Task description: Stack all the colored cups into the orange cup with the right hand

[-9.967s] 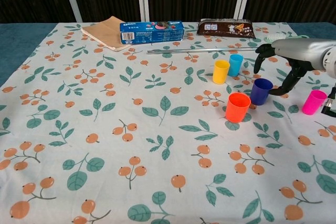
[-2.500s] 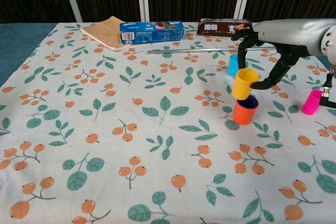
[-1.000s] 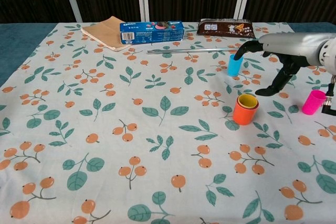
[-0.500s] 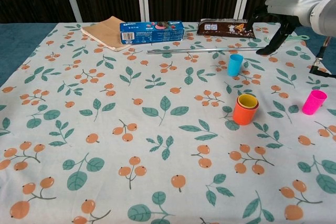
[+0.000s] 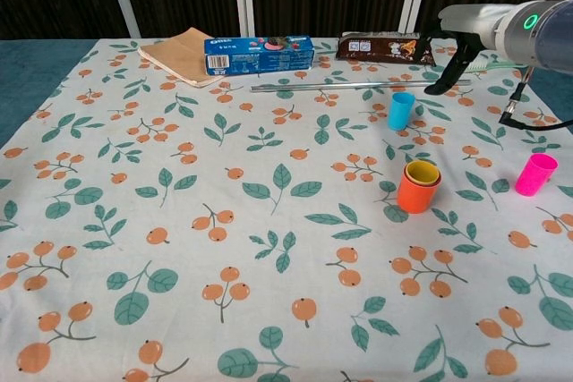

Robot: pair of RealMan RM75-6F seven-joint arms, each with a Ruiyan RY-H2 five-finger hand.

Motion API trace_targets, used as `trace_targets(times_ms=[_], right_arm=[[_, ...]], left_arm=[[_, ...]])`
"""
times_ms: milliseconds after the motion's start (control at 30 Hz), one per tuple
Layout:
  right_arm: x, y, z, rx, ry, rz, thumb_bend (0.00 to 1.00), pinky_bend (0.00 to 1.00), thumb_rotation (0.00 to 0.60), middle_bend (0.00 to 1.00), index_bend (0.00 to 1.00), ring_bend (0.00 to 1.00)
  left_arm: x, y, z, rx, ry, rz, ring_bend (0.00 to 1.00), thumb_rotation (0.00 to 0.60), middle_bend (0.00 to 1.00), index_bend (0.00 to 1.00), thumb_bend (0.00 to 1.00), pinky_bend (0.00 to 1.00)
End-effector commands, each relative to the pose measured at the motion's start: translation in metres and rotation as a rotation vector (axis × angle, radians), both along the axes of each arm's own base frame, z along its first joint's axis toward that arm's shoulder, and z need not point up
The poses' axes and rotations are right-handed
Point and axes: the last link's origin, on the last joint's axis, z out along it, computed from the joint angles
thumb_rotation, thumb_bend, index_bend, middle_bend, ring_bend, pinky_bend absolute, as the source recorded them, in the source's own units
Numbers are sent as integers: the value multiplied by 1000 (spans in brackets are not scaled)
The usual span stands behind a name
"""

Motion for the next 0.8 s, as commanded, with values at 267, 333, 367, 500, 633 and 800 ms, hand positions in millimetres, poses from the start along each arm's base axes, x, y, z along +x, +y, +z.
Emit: trace_targets(times_ms=[267, 333, 367, 500, 633, 800], right_arm=[[-1, -3, -17, 24, -5, 0, 365, 140, 600, 0, 304, 58], [-1, -4, -20, 28, -8, -1, 365, 140, 600, 0, 305, 58], [-2, -4, -22, 31, -9, -2, 365, 140, 600, 0, 305, 58], [-3, -6, -29, 31, -12, -5, 365, 140, 600, 0, 309, 58], [-3, -9, -33, 24, -21, -5, 364, 140, 600, 0, 322, 58], [-2, -12, -35, 11, -25, -1, 364, 140, 600, 0, 358, 58]], left_arm=[[-1, 0, 0, 2, 4, 3, 10, 600, 32, 148, 394, 118], [-1, 0, 0, 2, 5, 4, 10, 600, 32, 148, 394, 118], [-1, 0, 0, 2, 6, 4, 10, 600, 32, 148, 394, 118], [-1, 0, 0, 2, 8, 6, 10, 600, 32, 148, 394, 118], [-1, 0, 0, 2, 10, 7, 10, 600, 32, 148, 394, 118], [-2, 1, 0, 1, 11, 8, 10, 600, 32, 148, 394, 118]])
